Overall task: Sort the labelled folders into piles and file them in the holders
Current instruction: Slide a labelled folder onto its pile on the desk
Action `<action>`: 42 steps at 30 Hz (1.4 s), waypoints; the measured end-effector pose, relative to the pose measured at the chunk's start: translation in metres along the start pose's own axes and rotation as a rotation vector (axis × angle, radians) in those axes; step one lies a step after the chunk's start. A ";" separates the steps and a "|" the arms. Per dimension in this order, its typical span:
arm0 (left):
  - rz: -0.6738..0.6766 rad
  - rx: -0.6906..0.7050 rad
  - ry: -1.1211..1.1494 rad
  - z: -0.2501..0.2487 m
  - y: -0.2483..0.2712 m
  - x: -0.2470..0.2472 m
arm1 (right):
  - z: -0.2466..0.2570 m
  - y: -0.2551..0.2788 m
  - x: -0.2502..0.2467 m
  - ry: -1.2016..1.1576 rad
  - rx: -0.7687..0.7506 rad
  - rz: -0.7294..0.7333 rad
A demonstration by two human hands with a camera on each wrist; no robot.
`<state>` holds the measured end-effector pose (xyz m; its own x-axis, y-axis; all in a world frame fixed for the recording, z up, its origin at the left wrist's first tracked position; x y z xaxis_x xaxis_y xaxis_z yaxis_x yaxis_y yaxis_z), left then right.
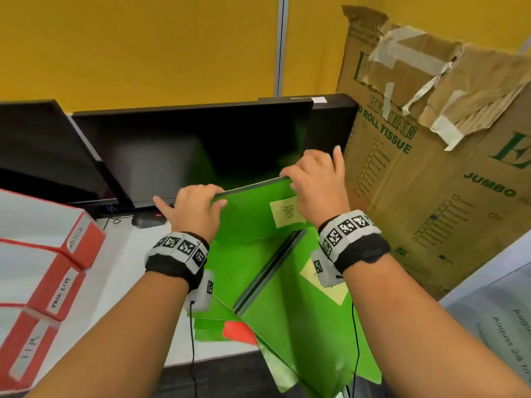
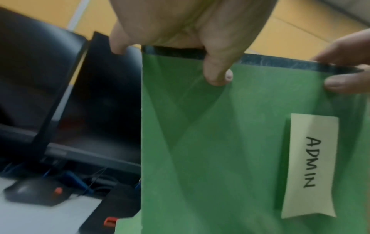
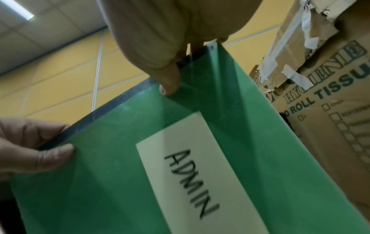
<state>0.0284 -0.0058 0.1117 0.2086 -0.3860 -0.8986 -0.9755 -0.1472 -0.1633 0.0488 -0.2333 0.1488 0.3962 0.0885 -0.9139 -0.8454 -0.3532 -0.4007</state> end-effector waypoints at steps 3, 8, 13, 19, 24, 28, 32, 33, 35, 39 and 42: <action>-0.012 -0.095 0.050 0.008 0.001 -0.001 | 0.006 0.002 -0.003 -0.082 0.086 -0.076; -0.018 -0.217 0.074 0.027 0.011 0.002 | 0.011 0.012 0.013 -0.071 0.188 0.059; -0.017 -0.292 0.258 0.033 0.016 -0.001 | 0.010 0.024 0.046 -0.273 0.291 0.295; 0.144 -0.214 0.558 0.050 0.019 0.018 | 0.002 0.040 0.079 -0.936 0.679 0.396; 0.274 -0.237 0.628 0.047 0.032 0.036 | -0.006 0.042 0.082 -1.066 0.742 0.299; 0.317 -0.291 0.658 0.044 0.030 0.051 | -0.006 0.041 0.074 -0.996 0.618 0.285; 0.371 -0.326 0.534 0.046 0.032 0.065 | -0.004 0.060 0.087 -0.951 0.607 0.472; 0.391 -0.340 0.504 0.047 0.034 0.068 | -0.004 0.067 0.093 -0.916 0.608 0.545; 0.398 -0.364 0.455 0.051 0.038 0.075 | -0.003 0.077 0.102 -0.851 0.605 0.604; 0.305 -0.401 0.480 0.065 0.037 0.077 | 0.000 0.069 0.099 -0.795 0.563 0.531; 0.228 -0.435 0.563 0.074 0.040 0.069 | 0.010 0.057 0.096 -0.766 0.491 0.538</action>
<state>-0.0012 0.0288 0.0127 0.1221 -0.8411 -0.5269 -0.9077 -0.3094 0.2836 0.0347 -0.2356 0.0376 -0.2608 0.6571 -0.7072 -0.9625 -0.1201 0.2433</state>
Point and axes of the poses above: each hand's wrist, its own y-axis away from the middle knuckle, its own x-axis out of the palm, z = x × y, the point moved 1 cm from there along -y, towards the middle knuckle, and after that the axes turned 12 degrees about z, right-handed, at the moved point
